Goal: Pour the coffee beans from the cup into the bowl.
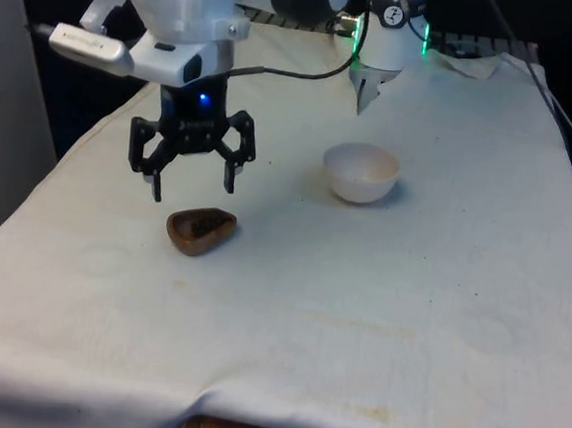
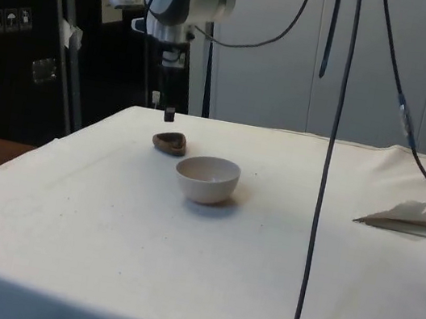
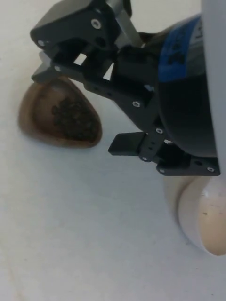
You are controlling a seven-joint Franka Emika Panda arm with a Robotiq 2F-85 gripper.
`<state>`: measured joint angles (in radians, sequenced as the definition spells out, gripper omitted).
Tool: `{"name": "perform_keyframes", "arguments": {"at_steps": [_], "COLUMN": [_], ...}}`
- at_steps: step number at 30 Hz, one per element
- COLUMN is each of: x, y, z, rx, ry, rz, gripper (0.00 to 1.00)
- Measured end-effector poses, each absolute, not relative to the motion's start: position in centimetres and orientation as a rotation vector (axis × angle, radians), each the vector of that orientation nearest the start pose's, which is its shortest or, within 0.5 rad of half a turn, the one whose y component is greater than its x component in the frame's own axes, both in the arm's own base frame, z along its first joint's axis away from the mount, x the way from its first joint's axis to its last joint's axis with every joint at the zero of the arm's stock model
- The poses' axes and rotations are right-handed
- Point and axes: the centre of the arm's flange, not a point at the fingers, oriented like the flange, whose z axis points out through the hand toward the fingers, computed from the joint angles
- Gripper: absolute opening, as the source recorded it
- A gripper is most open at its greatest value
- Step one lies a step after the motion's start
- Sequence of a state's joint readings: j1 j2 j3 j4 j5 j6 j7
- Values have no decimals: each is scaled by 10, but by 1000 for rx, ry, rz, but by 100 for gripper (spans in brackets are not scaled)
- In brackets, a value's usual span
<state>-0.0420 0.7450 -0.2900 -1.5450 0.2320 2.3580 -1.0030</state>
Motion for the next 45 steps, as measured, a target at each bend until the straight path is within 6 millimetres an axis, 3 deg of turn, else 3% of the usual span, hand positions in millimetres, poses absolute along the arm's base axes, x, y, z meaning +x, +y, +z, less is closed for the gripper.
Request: {"name": "perform_keyframes", "arguments": {"at_steps": [15, 29, 45], "x": [692, 716, 716], "y": [-240, -250, -250], "z": [215, 205, 203], "rx": [-3067, -3061, -3058], "ry": [-1009, -1046, -1044], "rz": [-130, -122, -115], "gripper": [100, 100, 100]}}
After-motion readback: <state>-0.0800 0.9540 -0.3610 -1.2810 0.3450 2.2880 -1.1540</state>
